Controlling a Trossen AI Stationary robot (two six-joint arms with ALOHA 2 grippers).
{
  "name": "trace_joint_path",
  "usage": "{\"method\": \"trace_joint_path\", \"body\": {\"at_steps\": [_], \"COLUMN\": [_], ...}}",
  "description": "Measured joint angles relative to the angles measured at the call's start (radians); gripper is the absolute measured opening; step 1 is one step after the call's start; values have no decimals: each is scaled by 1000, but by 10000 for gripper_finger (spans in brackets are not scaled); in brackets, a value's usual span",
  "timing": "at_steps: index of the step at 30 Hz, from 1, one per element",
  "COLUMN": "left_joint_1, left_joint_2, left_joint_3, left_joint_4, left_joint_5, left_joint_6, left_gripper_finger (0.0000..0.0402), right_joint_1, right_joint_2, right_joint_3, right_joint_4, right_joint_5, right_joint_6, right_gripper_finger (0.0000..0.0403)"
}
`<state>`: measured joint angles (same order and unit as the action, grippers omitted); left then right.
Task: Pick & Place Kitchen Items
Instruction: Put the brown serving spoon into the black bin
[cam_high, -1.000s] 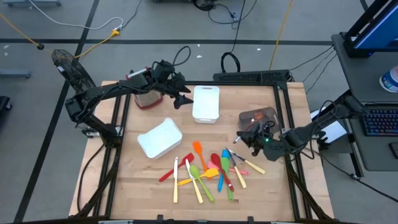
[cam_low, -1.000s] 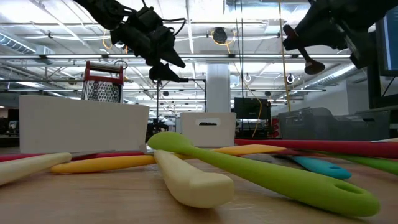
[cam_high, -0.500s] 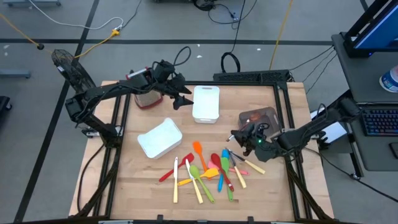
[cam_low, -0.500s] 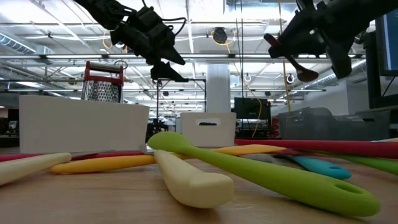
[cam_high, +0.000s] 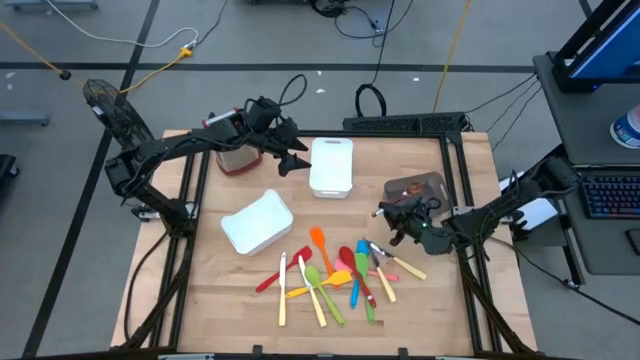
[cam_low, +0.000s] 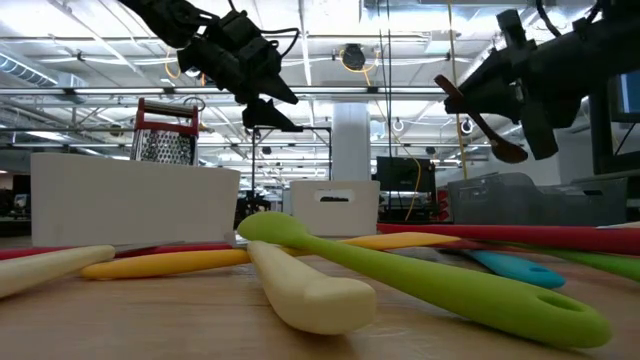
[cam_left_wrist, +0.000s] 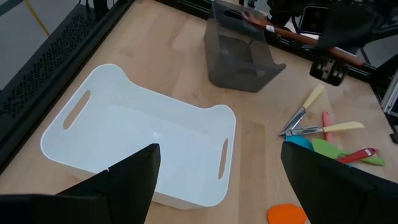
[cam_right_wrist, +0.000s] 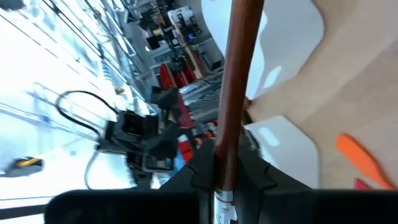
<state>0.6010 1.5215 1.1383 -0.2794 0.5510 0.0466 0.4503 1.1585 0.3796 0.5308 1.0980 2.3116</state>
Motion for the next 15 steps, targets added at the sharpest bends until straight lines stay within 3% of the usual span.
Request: {"method": "trace_joint_path", "body": {"at_steps": [15], "left_joint_1": [0], "left_joint_2": [0], "left_joint_3": [0], "left_joint_4": [0], "left_joint_5": [1], "left_joint_6": [-3], "left_gripper_finger": [340], "right_joint_1": [0], "right_joint_2": [1], "right_joint_3": [-79], "right_joint_4": [119], "right_joint_5": [83], "right_joint_6": [-3], "right_gripper_finger": [22]}}
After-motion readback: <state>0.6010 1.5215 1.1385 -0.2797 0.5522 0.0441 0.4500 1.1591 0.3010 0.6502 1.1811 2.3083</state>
